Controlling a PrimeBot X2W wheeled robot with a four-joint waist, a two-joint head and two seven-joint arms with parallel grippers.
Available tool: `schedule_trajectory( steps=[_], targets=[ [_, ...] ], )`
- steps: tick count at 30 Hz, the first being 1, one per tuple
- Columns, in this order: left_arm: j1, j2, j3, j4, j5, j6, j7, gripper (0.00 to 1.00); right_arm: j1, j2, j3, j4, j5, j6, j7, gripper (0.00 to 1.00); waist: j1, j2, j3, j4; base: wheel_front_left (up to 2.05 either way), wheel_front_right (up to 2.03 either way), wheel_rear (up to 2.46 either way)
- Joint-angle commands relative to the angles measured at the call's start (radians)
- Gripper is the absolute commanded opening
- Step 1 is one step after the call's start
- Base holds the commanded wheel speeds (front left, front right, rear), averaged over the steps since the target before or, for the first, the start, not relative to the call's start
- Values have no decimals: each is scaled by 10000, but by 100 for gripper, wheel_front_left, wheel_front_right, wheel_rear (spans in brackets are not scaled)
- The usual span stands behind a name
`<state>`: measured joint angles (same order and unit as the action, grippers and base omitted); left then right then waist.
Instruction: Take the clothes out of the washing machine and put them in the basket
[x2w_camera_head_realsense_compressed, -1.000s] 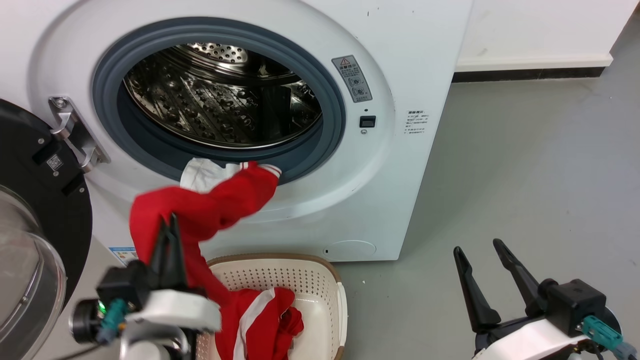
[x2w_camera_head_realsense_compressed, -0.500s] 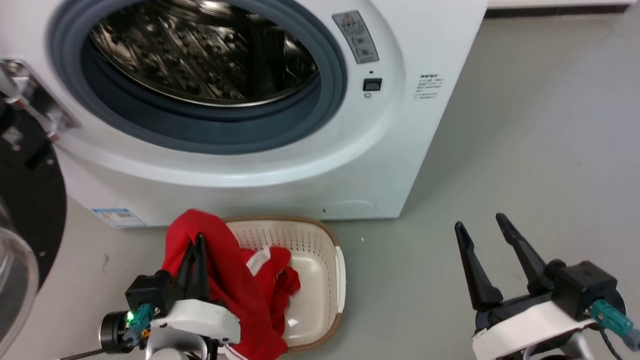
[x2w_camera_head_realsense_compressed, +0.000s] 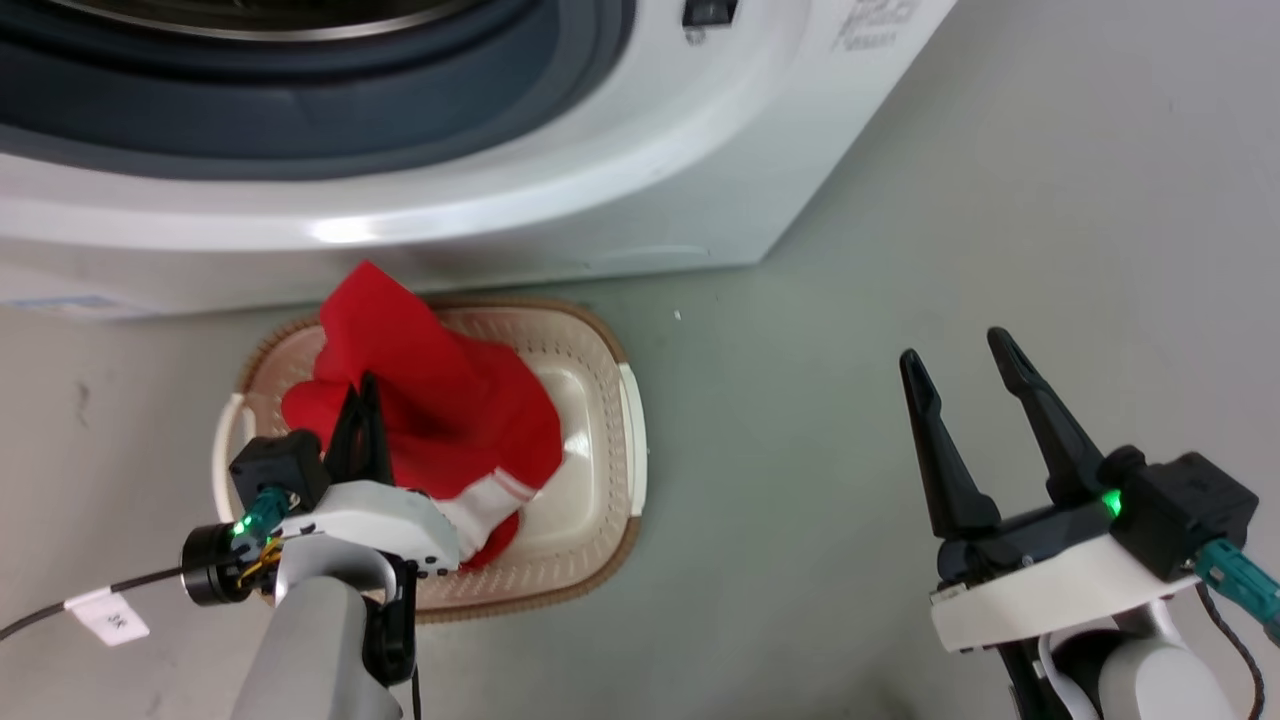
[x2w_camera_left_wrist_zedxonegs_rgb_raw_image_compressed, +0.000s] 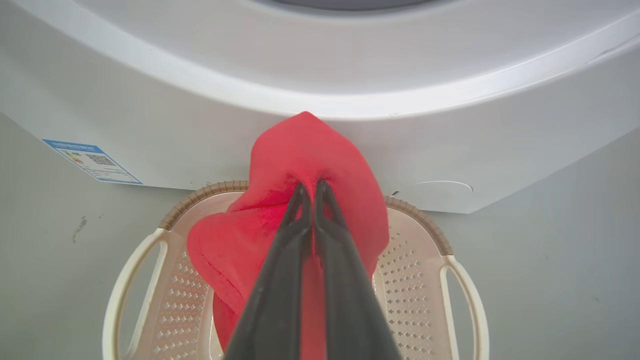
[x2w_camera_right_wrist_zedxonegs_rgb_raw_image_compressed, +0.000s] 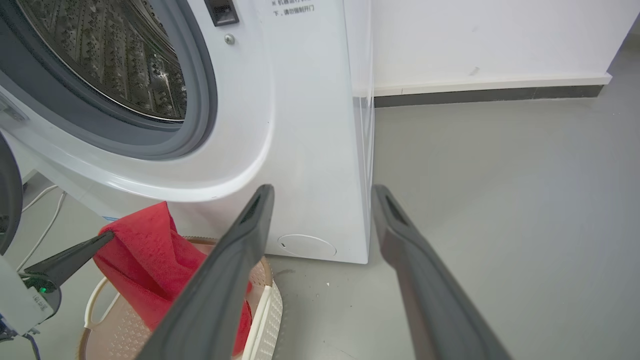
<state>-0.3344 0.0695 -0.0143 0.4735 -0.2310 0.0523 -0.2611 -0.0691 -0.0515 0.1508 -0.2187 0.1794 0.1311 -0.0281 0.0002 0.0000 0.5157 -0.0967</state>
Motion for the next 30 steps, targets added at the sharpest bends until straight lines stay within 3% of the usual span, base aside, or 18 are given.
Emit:
schedule_trajectory(
  steps=[1,10,20,21,22,23,30],
  targets=[
    [-337,29,69,229,156,-71,-53,0,-315,24,94,73,57,-7,-107,100,-2,0,1111,-416,0,0,0],
    [-1422,56,433,1943,684,-94,-43,0,-1030,24,426,568,327,-7,-605,100,-2,0,2431,-847,0,0,0],
    [-1693,93,1056,3605,701,-25,-44,0,-1353,23,617,1163,492,-7,-977,100,-2,0,2617,-1042,0,0,0],
    [-1690,60,1110,3701,688,32,-44,39,-1377,23,597,1205,486,-7,-984,100,-2,0,2553,-1014,0,0,0],
    [-1660,24,1121,3774,707,33,-44,95,-1381,23,584,1266,477,-7,-1004,100,-2,0,2454,-980,0,0,0],
    [-1619,-10,1135,3808,723,21,-44,100,-1368,21,547,1338,447,-7,-1024,100,-2,0,2303,-925,0,0,0],
    [-914,-165,1080,3680,604,-158,-45,100,-913,21,202,1482,44,-7,-891,100,-2,0,648,-404,0,0,0]
  ],
)
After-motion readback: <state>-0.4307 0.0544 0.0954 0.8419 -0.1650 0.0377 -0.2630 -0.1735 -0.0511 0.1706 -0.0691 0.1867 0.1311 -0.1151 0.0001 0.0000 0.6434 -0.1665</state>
